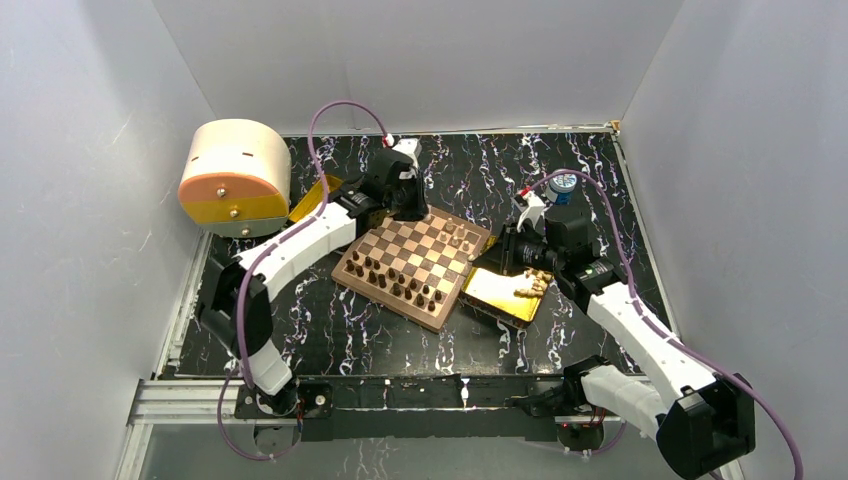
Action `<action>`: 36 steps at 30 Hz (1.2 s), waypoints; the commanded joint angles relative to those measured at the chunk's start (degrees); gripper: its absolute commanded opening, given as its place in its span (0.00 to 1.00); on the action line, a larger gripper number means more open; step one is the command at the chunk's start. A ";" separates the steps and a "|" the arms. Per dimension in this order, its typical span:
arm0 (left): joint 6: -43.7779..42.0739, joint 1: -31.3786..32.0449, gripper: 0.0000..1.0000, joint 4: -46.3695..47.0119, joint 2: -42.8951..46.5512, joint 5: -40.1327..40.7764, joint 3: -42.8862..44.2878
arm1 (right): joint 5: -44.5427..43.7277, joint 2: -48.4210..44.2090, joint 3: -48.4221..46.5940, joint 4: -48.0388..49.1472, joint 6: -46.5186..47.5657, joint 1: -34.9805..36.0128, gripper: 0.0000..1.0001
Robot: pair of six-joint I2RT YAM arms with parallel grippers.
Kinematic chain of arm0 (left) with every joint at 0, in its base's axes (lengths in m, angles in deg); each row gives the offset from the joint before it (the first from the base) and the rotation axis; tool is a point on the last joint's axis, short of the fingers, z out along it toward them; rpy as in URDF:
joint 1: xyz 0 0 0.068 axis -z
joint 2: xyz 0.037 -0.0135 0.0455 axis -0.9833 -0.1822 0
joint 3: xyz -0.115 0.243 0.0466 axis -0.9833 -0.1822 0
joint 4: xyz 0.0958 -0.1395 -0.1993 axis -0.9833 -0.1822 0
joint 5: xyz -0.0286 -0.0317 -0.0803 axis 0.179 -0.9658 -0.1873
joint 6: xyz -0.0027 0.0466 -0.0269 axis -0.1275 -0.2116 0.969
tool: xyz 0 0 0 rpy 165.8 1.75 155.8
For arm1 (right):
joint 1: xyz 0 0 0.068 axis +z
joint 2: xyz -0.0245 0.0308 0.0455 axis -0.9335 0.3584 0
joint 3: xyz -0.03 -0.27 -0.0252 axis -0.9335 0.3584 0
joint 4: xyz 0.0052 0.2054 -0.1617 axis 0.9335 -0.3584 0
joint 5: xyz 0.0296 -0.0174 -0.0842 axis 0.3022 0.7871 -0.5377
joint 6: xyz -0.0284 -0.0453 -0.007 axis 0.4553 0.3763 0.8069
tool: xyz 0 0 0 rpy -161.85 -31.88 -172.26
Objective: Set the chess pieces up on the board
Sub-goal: Place the chess piece on the chessboard.
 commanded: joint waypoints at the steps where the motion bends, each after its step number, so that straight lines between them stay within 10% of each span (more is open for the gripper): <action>1: -11.49 -1.12 0.10 -5.26 -4.65 16.62 4.64 | -1.34 -2.26 -1.81 -0.94 1.84 0.16 0.00; 36: -18.49 -8.77 0.14 -2.72 -26.84 16.72 20.02 | -4.04 -4.14 -3.93 -5.51 3.61 0.19 0.00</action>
